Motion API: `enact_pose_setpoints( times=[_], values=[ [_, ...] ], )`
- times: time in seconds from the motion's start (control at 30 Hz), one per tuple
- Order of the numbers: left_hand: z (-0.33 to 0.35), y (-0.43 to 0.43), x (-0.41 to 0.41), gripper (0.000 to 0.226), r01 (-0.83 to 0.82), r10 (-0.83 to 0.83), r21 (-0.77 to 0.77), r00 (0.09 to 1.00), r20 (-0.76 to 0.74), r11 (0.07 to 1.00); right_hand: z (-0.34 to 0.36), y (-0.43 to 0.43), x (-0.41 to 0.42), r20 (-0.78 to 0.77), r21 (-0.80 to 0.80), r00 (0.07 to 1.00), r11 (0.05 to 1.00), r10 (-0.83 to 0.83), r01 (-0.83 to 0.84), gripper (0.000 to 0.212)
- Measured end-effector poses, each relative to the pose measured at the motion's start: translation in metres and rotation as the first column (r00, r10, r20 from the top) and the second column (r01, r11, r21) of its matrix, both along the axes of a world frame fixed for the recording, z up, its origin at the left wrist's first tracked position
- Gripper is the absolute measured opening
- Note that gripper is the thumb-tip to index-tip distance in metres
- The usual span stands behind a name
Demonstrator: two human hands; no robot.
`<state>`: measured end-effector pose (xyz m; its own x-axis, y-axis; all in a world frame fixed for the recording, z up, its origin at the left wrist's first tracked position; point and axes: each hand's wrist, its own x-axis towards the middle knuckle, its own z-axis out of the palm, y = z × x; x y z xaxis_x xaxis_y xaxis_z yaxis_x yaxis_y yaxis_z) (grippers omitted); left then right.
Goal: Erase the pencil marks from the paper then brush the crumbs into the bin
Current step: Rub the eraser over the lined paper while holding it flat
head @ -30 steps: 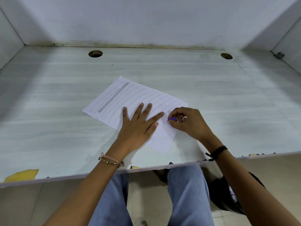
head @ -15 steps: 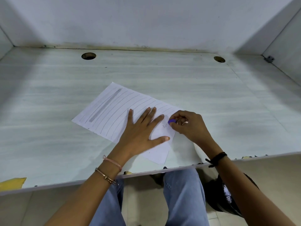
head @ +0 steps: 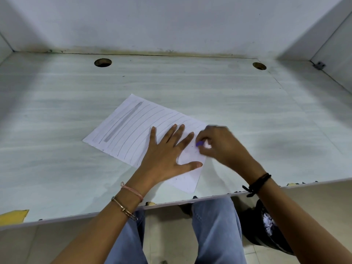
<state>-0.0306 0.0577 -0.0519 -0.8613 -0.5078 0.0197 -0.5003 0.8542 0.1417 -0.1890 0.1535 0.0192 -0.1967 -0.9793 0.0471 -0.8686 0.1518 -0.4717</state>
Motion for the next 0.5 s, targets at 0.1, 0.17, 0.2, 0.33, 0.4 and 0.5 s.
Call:
enact_pose_setpoints(
  times=[0.1, 0.17, 0.2, 0.33, 0.4, 0.5],
  values=[
    [-0.001, -0.001, 0.000, 0.095, -0.001, 0.001, -0.011, 1.000, -0.018, 1.000, 0.004, -0.003, -0.014, -0.055, -0.069, 0.993, 0.992, -0.105, 0.102, 0.007],
    [-0.001, -0.001, 0.000, 0.094, -0.004, 0.004, -0.014, 1.000, -0.015, 1.000, 0.003, 0.000, 0.002, 0.021, -0.055, 1.000, 0.998, -0.018, 0.019, 0.008],
    [0.000, 0.000, 0.000, 0.094, 0.000, -0.001, -0.021, 1.000, -0.012, 1.000, 0.000, 0.004, 0.013, 0.065, -0.030, 0.998, 0.999, 0.027, -0.025, 0.009],
    [-0.003, 0.000, 0.002, 0.091, -0.002, 0.002, -0.001, 0.999, -0.052, 1.000, -0.007, -0.003, -0.009, 0.075, -0.077, 0.986, 0.985, -0.149, 0.154, 0.012],
    [-0.003, -0.001, 0.002, 0.090, 0.005, -0.006, -0.028, 0.998, -0.062, 1.000, -0.003, -0.007, -0.022, 0.063, -0.091, 0.968, 0.965, -0.241, 0.246, 0.010],
    [-0.001, 0.000, 0.001, 0.090, -0.006, 0.006, 0.003, 0.999, -0.046, 1.000, -0.003, -0.002, 0.004, 0.081, -0.065, 0.995, 0.996, -0.053, 0.059, 0.009]
  ],
)
